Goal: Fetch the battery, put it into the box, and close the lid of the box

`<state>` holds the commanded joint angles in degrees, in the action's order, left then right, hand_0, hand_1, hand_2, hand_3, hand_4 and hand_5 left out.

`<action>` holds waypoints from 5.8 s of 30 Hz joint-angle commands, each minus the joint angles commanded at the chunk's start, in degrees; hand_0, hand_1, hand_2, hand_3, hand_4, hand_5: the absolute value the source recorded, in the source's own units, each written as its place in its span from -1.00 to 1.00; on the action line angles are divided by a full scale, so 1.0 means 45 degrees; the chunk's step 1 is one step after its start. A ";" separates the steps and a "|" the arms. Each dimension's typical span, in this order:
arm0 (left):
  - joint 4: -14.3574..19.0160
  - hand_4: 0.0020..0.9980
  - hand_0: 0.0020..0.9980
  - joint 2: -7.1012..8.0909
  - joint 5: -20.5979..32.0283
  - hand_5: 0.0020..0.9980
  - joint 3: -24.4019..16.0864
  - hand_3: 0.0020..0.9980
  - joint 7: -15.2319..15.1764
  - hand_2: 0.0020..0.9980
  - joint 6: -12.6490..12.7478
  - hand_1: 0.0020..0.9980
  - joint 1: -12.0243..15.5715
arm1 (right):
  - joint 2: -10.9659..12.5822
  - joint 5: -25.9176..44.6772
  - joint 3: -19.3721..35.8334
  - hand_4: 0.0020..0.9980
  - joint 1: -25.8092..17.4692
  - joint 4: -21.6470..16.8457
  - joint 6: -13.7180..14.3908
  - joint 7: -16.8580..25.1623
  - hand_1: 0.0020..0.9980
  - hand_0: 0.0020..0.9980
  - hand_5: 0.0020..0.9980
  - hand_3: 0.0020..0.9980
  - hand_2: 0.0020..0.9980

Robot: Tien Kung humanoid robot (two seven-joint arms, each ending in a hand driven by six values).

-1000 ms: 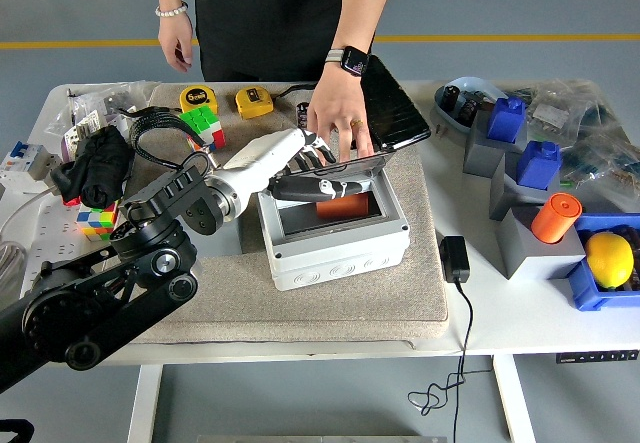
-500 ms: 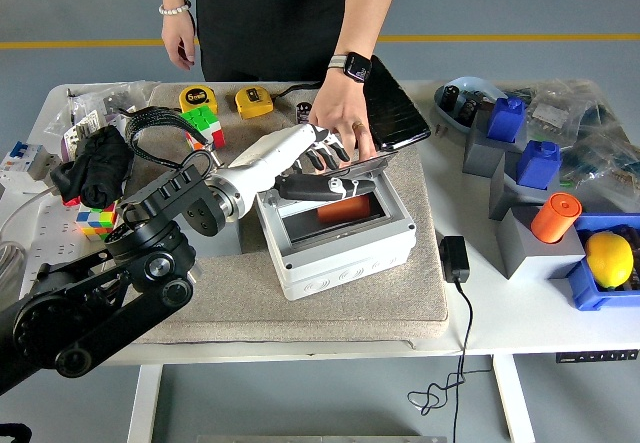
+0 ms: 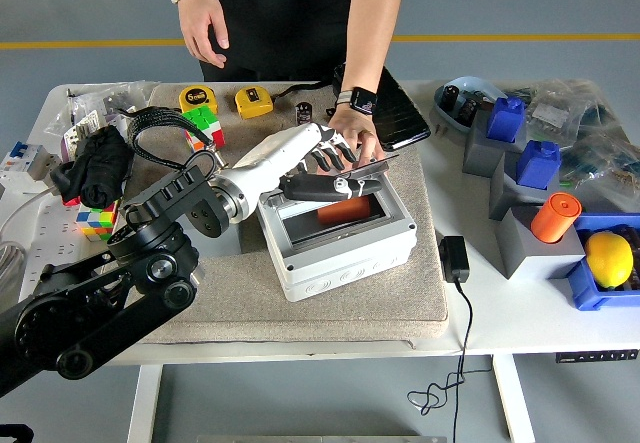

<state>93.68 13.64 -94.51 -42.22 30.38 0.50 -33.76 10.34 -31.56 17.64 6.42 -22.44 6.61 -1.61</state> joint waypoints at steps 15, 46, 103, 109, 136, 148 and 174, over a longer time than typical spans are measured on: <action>-0.0129 1.00 -0.44 -0.0135 0.0327 0.53 0.0444 0.23 0.0066 0.17 -0.0122 0.15 0.0241 | -0.0011 -0.0041 0.0027 1.00 -0.0010 -0.0026 0.0008 0.0005 0.37 0.45 0.15 0.30 0.37; -0.1429 1.00 0.20 0.0780 0.2350 0.45 -0.3325 0.29 -0.4368 0.24 0.2956 0.33 0.1167 | -0.0003 -0.0044 0.0071 1.00 0.0013 -0.0024 0.0031 0.0041 0.36 0.45 0.15 0.30 0.37; -0.3070 1.00 0.46 0.1045 0.1414 0.30 -0.7977 0.30 -0.5293 0.32 0.2866 0.41 0.3393 | -0.0008 0.0374 -0.0224 1.00 0.0041 0.0280 0.0073 0.0060 0.36 0.45 0.15 0.30 0.37; -0.3034 1.00 0.46 0.1097 0.1372 0.30 -0.8073 0.30 -0.5245 0.32 0.2795 0.41 0.3391 | 0.0013 0.0565 -0.0359 1.00 0.0075 0.0407 0.0072 0.0055 0.37 0.45 0.15 0.30 0.37; -0.2980 1.00 0.46 0.1121 0.1297 0.30 -0.8394 0.30 -0.5204 0.31 0.2686 0.40 0.3400 | 0.0035 0.0687 -0.0419 1.00 0.0118 0.0521 0.0028 -0.0021 0.37 0.45 0.15 0.30 0.37; -0.2949 1.00 0.46 0.1068 0.1319 0.31 -0.8405 0.30 -0.5210 0.31 0.2674 0.40 0.3479 | 0.0067 0.0665 -0.0375 1.00 0.0131 0.0477 -0.0026 -0.0100 0.37 0.45 0.15 0.30 0.37; -0.3019 1.00 0.44 0.0955 0.1531 0.29 -0.7808 0.26 -0.5544 0.29 0.2740 0.38 0.3731 | 0.0011 0.0859 -0.0536 1.00 -0.0014 0.0501 -0.0128 -0.0288 0.38 0.45 0.16 0.31 0.38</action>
<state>80.10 17.94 -87.62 -77.35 5.43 12.83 -16.97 10.39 -27.69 15.23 6.36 -20.19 6.03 -2.91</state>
